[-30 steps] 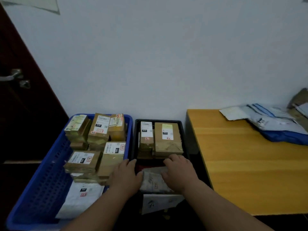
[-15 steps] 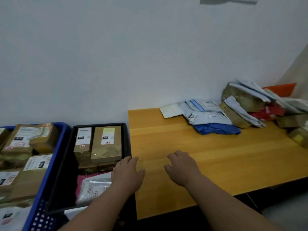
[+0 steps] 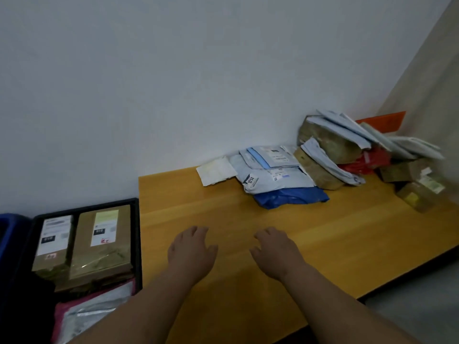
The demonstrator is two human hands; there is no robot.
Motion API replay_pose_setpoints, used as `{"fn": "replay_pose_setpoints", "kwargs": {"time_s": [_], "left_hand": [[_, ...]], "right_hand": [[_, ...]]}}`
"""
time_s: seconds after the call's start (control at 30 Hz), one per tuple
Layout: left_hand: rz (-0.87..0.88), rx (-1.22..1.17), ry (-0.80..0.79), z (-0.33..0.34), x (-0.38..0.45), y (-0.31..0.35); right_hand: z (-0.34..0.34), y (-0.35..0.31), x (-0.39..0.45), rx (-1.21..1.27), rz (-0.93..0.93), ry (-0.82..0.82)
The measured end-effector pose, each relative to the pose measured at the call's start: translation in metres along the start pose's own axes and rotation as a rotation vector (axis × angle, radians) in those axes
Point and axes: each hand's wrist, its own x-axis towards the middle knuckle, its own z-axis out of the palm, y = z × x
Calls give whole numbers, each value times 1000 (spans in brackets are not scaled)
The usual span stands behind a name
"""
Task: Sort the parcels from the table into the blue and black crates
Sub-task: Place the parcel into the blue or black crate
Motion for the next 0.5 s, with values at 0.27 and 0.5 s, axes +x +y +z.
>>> {"fn": "replay_pose_setpoints", "kwargs": {"time_s": [0.27,0.5], "left_hand": [[28,33,-16,-3,58,40],[-52,19,12,16,111,90]], "right_hand": [[-12,42,56,97,39,4],[-28,95,132,97,-40,3]]}}
